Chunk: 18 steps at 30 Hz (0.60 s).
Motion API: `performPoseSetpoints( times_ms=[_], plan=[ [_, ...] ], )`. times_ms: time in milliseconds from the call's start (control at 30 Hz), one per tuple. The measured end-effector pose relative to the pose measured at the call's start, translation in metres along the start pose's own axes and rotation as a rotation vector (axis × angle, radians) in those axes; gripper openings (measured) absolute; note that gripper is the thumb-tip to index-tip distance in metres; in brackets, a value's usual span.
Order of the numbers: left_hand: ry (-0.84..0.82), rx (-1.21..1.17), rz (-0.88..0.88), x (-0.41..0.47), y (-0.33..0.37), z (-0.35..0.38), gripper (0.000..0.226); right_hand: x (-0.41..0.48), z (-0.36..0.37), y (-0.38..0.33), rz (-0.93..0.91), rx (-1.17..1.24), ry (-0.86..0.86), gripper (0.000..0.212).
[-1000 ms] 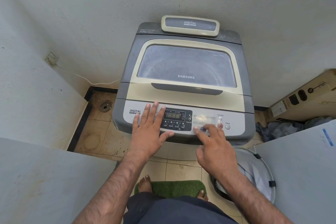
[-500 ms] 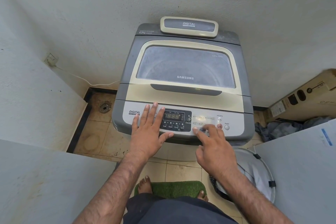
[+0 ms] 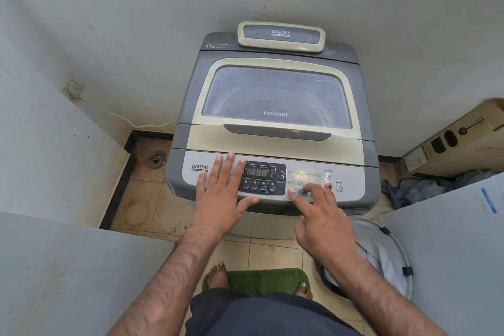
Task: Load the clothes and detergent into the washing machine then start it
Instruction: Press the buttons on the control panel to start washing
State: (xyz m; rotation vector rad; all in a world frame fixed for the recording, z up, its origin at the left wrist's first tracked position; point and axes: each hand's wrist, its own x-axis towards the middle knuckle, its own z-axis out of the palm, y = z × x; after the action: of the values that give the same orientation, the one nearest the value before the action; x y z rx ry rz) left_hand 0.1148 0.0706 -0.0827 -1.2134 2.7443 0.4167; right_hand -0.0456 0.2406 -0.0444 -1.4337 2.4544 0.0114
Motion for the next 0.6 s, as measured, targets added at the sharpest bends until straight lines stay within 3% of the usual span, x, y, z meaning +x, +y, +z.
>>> performPoseSetpoints(
  times_ms=[600],
  plan=[
    [-0.017, 0.028, -0.012, -0.001, 0.003, -0.003, 0.091, -0.008, 0.013, 0.005, -0.020, -0.026, -0.010, 0.077]
  ],
)
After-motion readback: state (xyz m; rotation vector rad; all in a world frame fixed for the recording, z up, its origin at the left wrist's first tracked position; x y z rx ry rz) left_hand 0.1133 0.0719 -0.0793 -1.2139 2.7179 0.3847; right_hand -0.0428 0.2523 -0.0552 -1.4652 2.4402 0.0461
